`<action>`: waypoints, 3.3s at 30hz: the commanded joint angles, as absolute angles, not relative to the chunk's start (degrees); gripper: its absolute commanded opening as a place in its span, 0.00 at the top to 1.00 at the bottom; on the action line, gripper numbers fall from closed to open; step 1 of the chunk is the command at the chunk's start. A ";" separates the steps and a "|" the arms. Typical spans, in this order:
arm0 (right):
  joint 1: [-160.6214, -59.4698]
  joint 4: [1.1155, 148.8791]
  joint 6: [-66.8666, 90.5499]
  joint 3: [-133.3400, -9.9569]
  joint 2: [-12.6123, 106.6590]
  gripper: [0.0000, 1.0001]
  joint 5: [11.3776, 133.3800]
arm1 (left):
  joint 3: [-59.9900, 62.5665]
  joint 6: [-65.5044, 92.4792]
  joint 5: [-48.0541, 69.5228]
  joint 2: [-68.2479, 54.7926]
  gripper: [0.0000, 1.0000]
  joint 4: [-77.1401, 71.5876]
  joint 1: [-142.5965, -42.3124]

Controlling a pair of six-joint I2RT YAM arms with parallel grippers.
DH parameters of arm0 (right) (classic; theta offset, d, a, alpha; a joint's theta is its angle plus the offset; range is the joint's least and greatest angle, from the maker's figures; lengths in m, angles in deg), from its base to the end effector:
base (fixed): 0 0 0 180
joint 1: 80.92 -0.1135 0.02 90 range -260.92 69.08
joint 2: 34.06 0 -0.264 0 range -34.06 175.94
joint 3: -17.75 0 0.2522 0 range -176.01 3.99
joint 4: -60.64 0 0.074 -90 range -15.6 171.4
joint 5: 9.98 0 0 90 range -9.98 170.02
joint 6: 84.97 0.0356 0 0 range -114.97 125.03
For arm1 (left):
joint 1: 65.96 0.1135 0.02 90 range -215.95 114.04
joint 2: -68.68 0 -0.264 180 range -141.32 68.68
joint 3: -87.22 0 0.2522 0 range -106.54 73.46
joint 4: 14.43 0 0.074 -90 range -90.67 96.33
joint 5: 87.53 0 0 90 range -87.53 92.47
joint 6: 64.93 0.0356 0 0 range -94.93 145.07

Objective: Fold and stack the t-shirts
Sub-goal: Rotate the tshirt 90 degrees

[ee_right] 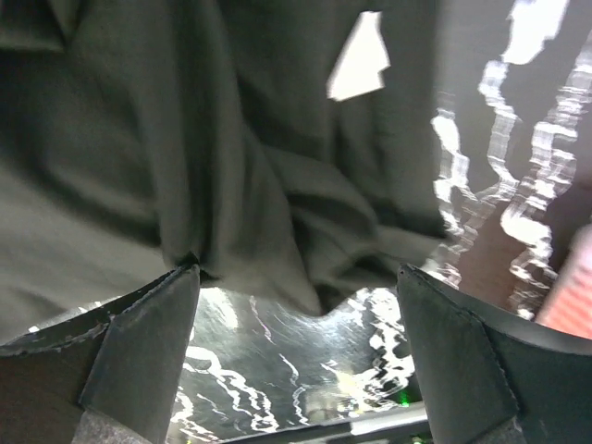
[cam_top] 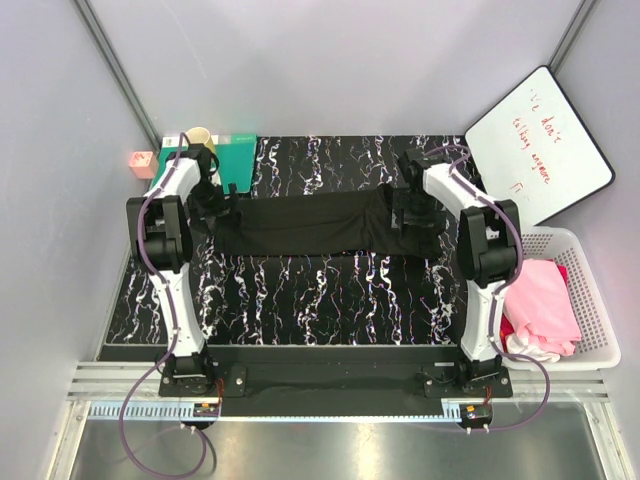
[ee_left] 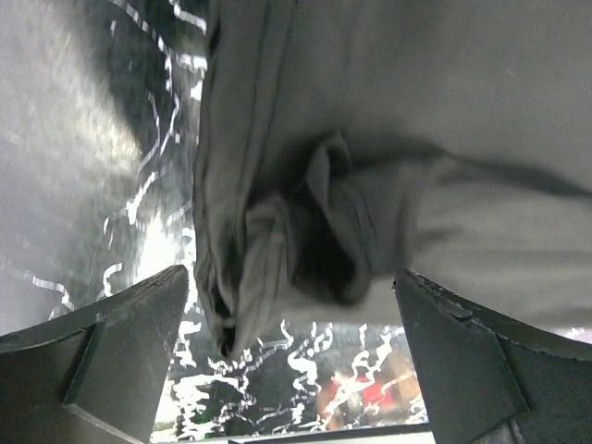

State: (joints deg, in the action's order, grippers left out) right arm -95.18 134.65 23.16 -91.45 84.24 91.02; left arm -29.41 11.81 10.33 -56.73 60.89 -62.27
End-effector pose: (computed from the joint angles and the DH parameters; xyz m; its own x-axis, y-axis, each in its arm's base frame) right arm 0.3964 0.0937 0.1979 -0.9828 0.0654 -0.1730 0.0907 0.9856 -0.1427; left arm 0.4329 0.0230 0.1815 -0.9548 -0.2893 -0.0689 -0.2761 0.9484 -0.1560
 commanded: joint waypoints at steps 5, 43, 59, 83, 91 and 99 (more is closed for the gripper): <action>-95.51 132.76 26.12 -95.06 91.88 0.08 85.12 | -36.05 12.15 8.27 -61.75 0.10 60.50 -62.88; -95.42 135.75 12.06 -140.27 111.96 0.23 82.47 | -0.60 0.09 21.14 -32.58 0.04 58.71 -93.20; -93.23 135.66 19.17 -115.13 86.53 0.00 83.54 | -22.58 12.93 8.01 -39.85 0.01 65.60 -89.51; -89.01 142.52 23.31 -133.21 110.34 0.03 76.42 | -31.92 14.96 7.31 -48.22 0.01 67.53 -86.35; -88.83 143.84 23.92 -134.09 112.98 0.03 77.38 | -30.43 14.78 7.22 -47.43 0.01 67.44 -85.82; -88.83 143.48 23.22 -142.51 120.18 0.04 77.38 | -27.97 14.52 6.95 -46.28 0.01 67.27 -85.73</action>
